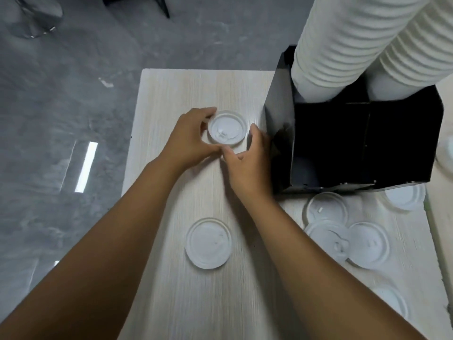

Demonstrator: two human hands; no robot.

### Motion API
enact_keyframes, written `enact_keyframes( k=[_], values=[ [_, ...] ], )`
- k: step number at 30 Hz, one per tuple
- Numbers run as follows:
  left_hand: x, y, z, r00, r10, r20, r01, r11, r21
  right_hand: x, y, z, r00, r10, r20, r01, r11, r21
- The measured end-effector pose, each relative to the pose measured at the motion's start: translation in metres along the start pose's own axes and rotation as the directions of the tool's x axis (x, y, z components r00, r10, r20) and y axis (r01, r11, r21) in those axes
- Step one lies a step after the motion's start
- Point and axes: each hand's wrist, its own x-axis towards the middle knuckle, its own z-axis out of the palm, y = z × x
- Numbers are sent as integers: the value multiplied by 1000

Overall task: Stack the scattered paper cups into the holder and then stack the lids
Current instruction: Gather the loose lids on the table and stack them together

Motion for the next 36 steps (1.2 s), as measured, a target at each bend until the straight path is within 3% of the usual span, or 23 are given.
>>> enact_keyframes(
  k=[5,11,19,25,32,36],
  values=[
    [-23,8,-20,999,-30,-30,28,998,-61,-2,-18,-11,990,13,141,-22,998,62],
    [-135,24,-38,995,-72,-73,57,981,-185,-88,-29,-59,953,-81,292,61,995,77],
    [-236,8,7,977,-204,-61,184,953,-241,-148,3,-81,876,-90,475,157,982,-104],
    [-242,-6,24,956,-282,-77,255,934,-249,-147,17,-72,857,-106,504,199,971,-135],
    [-248,-7,22,965,-255,-57,227,927,-300,-151,23,-81,838,-111,534,223,963,-150],
    [-254,15,15,950,-270,-154,229,943,-241,-160,15,-102,873,-76,481,160,978,-135]
  ],
)
